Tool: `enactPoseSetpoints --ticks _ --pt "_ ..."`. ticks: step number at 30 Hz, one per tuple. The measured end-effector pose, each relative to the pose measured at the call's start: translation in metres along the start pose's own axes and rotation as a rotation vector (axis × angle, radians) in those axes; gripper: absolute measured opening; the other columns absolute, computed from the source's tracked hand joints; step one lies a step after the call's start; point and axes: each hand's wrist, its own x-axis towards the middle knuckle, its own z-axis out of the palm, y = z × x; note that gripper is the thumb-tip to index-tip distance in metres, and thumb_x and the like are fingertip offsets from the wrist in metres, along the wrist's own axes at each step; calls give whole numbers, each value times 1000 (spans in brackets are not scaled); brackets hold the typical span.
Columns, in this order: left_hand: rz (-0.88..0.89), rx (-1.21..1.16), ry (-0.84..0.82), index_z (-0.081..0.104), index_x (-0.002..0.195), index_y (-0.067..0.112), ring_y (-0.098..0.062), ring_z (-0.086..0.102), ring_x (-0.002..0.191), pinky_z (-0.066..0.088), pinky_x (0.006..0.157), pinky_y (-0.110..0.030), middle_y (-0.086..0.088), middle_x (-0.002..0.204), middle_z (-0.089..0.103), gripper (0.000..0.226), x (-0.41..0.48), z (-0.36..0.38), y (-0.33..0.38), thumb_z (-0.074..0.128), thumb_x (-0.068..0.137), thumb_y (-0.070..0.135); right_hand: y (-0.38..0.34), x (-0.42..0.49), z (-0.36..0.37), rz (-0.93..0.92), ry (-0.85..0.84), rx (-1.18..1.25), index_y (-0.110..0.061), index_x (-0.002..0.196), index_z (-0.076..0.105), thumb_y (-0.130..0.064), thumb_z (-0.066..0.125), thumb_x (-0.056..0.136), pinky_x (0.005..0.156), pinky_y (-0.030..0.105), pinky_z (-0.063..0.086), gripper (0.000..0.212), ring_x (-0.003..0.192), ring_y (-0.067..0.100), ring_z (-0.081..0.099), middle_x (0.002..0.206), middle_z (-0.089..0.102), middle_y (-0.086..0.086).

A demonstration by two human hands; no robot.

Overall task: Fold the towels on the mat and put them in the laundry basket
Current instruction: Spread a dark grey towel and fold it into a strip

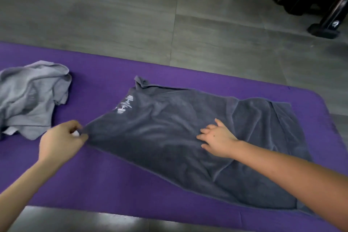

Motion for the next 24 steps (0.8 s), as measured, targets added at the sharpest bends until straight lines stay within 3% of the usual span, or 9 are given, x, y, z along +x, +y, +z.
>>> enactPoseSetpoints --ticks 1,3,5,7,9,11,16,20,24 --pt "33 120 -137 59 66 23 -25 55 66 37 56 -31 1 64 61 13 -1 -10 -15 70 73 22 -8 12 -3 -18 45 -66 -24 121 61 -37 52 89 110 52 20 35 113 24 52 117 61 0" --pt "120 410 -602 56 61 26 -9 57 67 42 61 -28 10 64 59 17 6 -26 -37 65 69 37 -24 31 -22 30 126 -138 -20 73 71 -31 79 57 82 47 46 21 73 24 63 72 67 0" --pt "178 522 -924 59 64 33 -1 57 70 44 69 -21 15 70 60 13 24 -33 -45 60 70 45 -34 51 -37 132 186 -72 -18 63 67 -27 80 54 71 39 45 18 65 25 62 65 66 2" --pt "230 433 -744 66 80 28 -12 62 79 46 74 -25 8 83 66 12 51 -23 -42 58 80 37 -41 74 -47 219 233 22 -17 94 67 -24 55 85 87 35 36 16 96 25 60 98 68 4" --pt "223 291 -289 67 96 14 -30 62 88 47 77 -33 -11 99 66 17 87 3 -32 55 86 21 -41 98 -52 254 307 59 -17 112 60 -26 41 95 94 33 32 27 111 24 54 115 63 2" --pt "289 296 -46 61 118 13 -39 55 101 46 86 -42 -18 112 59 35 119 29 -15 59 83 13 -41 121 -59 275 359 83 -17 120 55 -30 41 97 97 35 33 30 115 24 51 122 60 2" --pt "583 325 -134 53 132 27 -34 41 122 38 97 -45 -12 134 47 53 186 72 12 66 82 15 -32 175 -66 373 394 166 -18 129 49 -28 40 99 96 35 35 33 116 26 49 125 58 3" --pt "766 158 -201 73 100 14 -34 49 119 37 100 -38 -12 121 60 26 208 81 16 72 76 7 -16 211 -59 380 359 222 -21 130 50 -29 48 96 94 36 34 34 115 26 46 123 56 4" --pt "629 -158 -375 71 78 20 -13 49 125 29 101 -13 3 114 66 13 198 39 19 79 69 24 -1 208 -55 323 429 208 -26 106 65 -32 56 91 86 34 30 19 105 23 49 106 63 -1"
